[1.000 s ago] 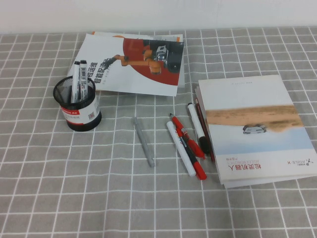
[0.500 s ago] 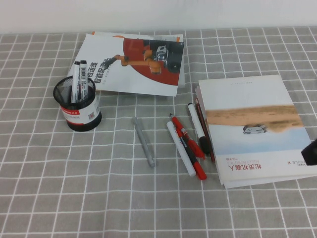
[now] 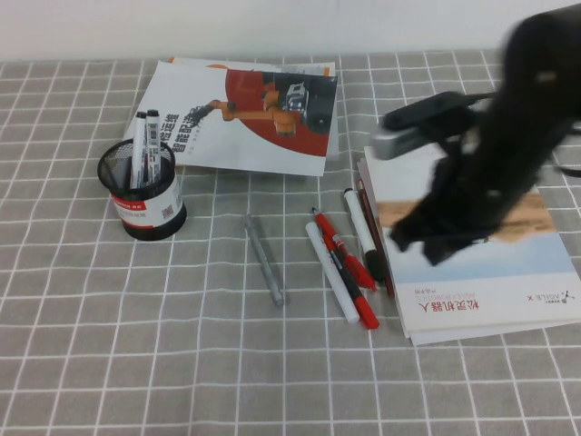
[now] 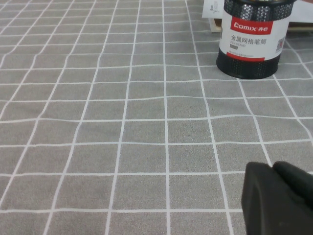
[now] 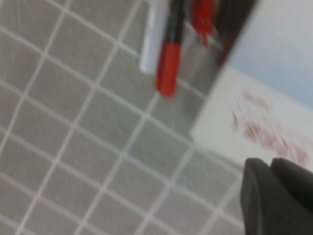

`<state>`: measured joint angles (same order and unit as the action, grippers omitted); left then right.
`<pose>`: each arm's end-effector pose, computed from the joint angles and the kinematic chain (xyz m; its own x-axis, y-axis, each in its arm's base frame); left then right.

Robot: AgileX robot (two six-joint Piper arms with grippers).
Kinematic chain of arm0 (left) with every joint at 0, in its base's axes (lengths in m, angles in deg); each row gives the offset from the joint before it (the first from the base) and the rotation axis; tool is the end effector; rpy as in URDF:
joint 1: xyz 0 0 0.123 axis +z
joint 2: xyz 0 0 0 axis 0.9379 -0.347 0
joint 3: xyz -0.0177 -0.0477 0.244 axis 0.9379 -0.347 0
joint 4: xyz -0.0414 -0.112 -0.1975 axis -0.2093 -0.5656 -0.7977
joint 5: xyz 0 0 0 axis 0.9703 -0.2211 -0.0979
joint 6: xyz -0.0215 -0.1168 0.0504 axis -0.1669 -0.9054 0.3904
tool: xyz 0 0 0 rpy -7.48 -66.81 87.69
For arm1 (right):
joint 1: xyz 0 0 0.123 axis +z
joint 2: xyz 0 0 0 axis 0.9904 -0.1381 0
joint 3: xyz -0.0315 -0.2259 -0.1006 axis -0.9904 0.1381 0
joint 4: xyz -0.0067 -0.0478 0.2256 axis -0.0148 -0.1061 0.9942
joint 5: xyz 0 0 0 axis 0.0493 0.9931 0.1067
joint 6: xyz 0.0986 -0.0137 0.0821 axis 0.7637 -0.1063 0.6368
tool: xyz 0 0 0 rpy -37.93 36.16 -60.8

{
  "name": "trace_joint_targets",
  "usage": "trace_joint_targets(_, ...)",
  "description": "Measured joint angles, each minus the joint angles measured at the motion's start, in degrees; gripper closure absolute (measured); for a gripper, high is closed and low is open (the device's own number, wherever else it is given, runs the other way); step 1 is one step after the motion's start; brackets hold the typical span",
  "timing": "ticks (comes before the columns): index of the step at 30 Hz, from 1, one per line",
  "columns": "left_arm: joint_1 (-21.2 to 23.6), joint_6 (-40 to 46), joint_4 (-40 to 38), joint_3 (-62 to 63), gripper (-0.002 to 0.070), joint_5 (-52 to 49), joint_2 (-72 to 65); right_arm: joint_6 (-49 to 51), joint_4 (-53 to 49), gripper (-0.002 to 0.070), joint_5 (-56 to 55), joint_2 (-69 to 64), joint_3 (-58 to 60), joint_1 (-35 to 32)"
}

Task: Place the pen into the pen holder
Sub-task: Pick up the pen on the table

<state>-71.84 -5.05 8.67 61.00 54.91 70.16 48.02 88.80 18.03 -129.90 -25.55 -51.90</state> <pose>0.1035 -0.0044 0.1594 -0.2955 0.0744 -0.9524 0.0603 0.9964 0.0591 0.2801 0.1722 0.2279 -0.8544 -0.4684 -0.2250 -0.4931 0.8674 0.0667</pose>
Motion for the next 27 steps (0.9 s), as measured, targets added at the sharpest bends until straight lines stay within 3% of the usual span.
trace_joint_targets(6,0.0,0.0,0.0,0.0,0.0678,0.0,0.0,0.0,-0.14,0.0671,0.39,-9.88,-8.73,2.47)
trace_joint_targets(8,0.0,0.0,0.0,0.0,0.0678,0.0,0.0,0.0,-0.36,0.0621,1.11,-13.08,-12.66,3.4)
trace_joint_targets(13,0.0,0.0,0.0,0.0,0.0678,0.0,0.0,0.0,-1.91,0.0395,1.36,-21.2,-22.36,6.2)
trace_joint_targets(15,0.0,0.0,0.0,0.0,0.0678,0.0,0.0,0.0,-3.55,0.0342,1.36,-24.74,-26.5,7.51)
trace_joint_targets(27,0.0,0.0,0.0,0.0,0.0678,0.0,0.0,4.11,-6.21,0.0385,1.36,-34.79,-33.88,8.88)
